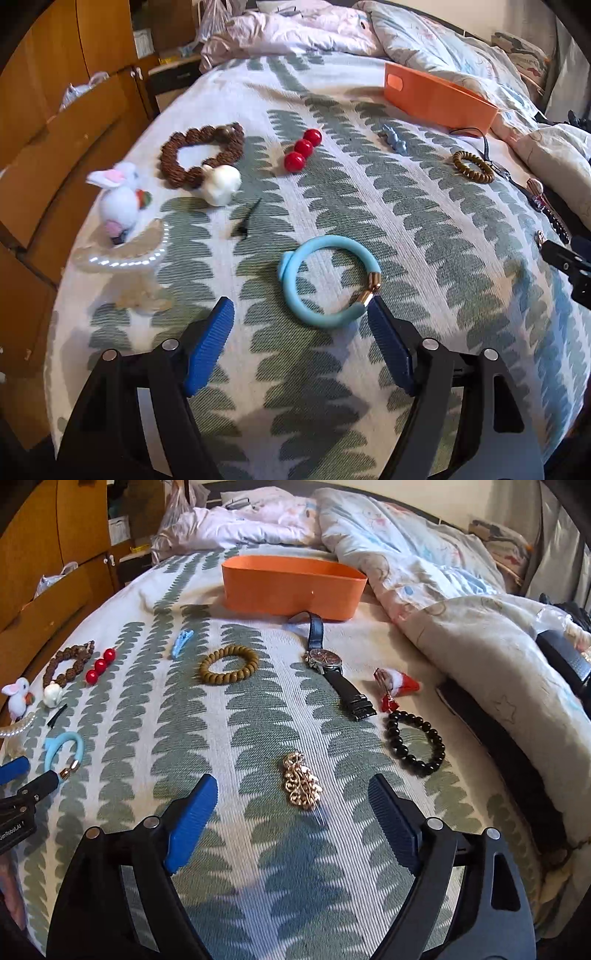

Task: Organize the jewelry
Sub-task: 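Grasp the light blue bangle with left tool while right grasps the gold leaf hair clip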

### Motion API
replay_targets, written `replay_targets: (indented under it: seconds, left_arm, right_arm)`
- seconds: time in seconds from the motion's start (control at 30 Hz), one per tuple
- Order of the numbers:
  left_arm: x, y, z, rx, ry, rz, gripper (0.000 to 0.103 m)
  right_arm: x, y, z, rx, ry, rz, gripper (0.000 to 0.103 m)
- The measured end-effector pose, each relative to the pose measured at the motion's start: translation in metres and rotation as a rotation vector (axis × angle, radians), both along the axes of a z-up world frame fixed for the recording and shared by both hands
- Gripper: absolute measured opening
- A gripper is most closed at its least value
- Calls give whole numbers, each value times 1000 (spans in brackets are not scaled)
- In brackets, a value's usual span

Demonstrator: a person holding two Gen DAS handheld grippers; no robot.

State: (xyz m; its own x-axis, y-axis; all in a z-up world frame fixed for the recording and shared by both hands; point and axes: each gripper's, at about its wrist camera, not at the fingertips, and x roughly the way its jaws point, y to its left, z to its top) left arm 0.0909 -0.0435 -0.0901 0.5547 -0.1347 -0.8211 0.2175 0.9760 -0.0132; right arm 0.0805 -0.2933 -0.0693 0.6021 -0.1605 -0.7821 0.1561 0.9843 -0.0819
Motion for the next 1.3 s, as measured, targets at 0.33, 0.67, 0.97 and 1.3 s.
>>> replay_targets:
  seconds: [0.33, 0.67, 0.97, 1.3]
  left_arm:
    - [15, -16, -9, 11, 22, -21, 77]
    - [18, -21, -9, 11, 8, -33, 79]
    - [17, -19, -7, 0, 0, -32, 66]
    - [17, -13, -6, -46, 9, -31, 65]
  right_arm:
    - [16, -14, -17, 58, 51, -25, 85]
    - [18, -19, -21, 101, 47, -44, 82]
    - [17, -19, -19, 176, 35, -39, 56]
    - [13, -26, -17, 228, 25, -64, 27]
